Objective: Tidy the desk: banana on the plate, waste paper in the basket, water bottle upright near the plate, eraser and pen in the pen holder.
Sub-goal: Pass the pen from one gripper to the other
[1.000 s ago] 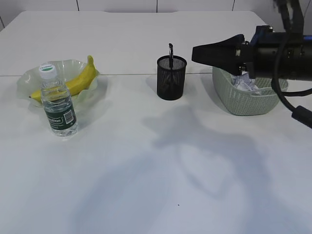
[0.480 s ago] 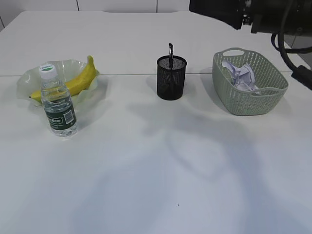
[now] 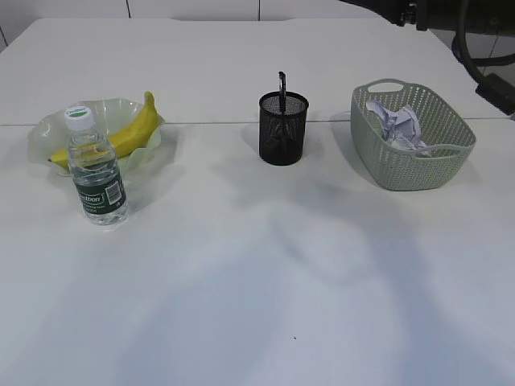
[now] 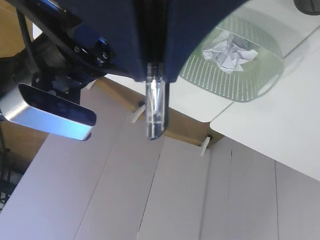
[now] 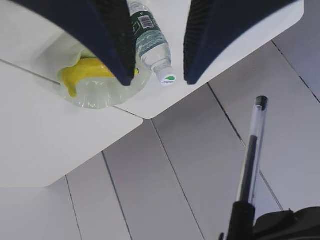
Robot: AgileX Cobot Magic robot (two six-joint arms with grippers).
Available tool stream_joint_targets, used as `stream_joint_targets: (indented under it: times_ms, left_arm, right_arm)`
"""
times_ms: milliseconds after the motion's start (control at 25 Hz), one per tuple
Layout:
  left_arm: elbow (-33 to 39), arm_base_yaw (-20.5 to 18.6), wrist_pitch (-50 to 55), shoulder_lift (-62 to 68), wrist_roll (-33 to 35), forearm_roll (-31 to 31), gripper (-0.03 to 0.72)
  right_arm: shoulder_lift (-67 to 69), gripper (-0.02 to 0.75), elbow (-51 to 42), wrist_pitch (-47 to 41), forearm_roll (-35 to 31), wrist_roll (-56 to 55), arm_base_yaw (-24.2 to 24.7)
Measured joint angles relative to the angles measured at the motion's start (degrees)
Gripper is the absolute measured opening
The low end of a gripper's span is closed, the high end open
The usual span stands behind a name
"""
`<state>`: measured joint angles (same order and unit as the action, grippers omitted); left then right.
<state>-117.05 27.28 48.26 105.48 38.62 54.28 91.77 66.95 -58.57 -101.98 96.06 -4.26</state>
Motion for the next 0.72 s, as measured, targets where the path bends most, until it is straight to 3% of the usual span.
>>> stream_joint_targets:
  times_ms: [80,200,720]
  left_arm:
    - [0.00,0.00,0.00,0.00,0.55,0.00,0.029]
    - [0.00,0.00,0.00,0.00,0.79,0.00,0.029]
    - [0.72,-1.44,0.84,-0.12,4.25,3.10,0.029]
  right_arm:
    - [0.00,0.298,0.00,0.22,0.00,-0.74,0.00]
    - [0.00,0.340,0.00,-0.55,0.00,-1.16,0.00]
    - [0.00,0.354,0.00,-4.26,0.00,-1.20,0.00]
